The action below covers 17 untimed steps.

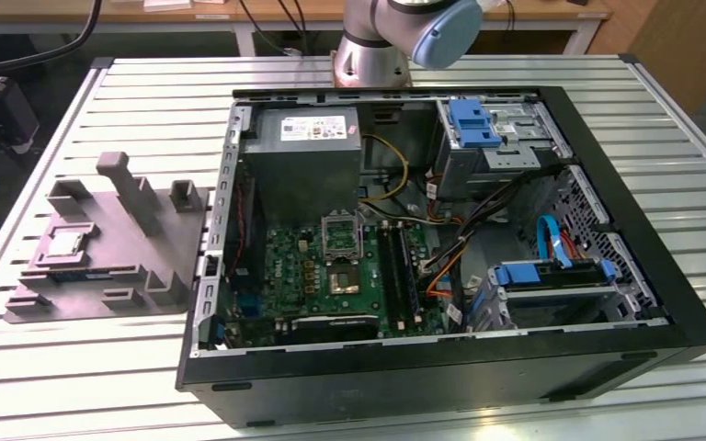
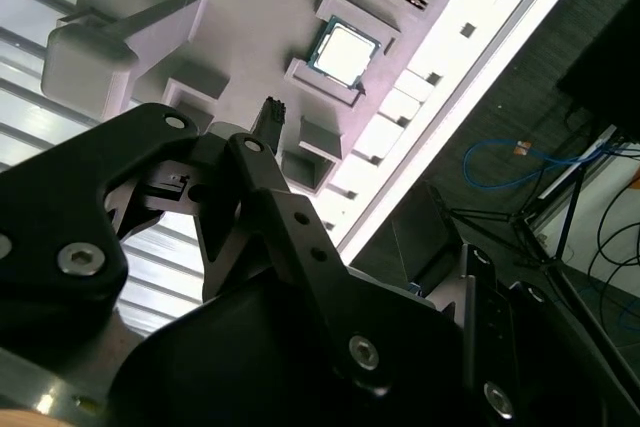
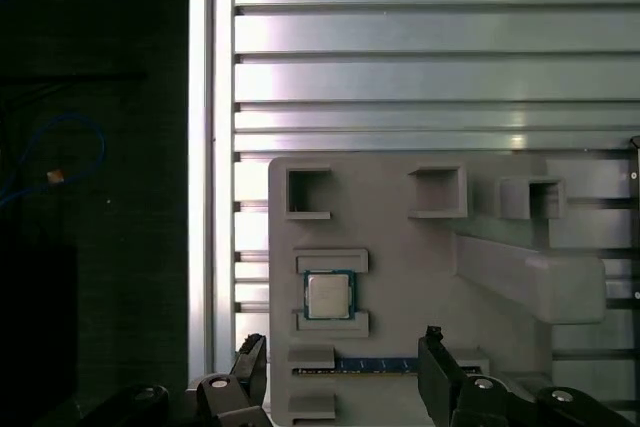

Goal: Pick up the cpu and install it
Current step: 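Pick up the cpu and move it towards the insertion slot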

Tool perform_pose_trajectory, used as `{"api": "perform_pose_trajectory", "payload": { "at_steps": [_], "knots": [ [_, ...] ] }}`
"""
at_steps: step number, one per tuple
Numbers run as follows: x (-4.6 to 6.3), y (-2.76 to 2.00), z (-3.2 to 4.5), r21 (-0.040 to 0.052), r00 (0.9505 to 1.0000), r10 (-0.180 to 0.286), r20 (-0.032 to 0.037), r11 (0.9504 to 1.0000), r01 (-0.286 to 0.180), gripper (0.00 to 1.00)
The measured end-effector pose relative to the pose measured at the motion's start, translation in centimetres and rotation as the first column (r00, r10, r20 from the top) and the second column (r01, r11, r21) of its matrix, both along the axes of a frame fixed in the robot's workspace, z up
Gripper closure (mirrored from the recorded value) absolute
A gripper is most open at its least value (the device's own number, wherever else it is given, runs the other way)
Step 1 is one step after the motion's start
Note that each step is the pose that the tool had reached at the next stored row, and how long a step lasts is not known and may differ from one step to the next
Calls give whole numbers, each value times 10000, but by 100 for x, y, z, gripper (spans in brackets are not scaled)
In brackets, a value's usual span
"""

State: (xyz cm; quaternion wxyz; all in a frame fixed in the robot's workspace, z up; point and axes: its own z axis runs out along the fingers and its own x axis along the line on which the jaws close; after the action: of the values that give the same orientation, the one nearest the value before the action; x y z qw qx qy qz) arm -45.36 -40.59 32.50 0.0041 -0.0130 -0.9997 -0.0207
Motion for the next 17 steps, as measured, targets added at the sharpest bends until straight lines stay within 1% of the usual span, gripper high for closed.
{"api": "perform_pose_trajectory", "payload": {
  "at_steps": [13,17],
  "knots": [
    [0,-2,-79,1,10000,0,9,10000,0,29],
    [0,-16,-113,-1,10000,1,8,10000,-1,29]
  ]
}}
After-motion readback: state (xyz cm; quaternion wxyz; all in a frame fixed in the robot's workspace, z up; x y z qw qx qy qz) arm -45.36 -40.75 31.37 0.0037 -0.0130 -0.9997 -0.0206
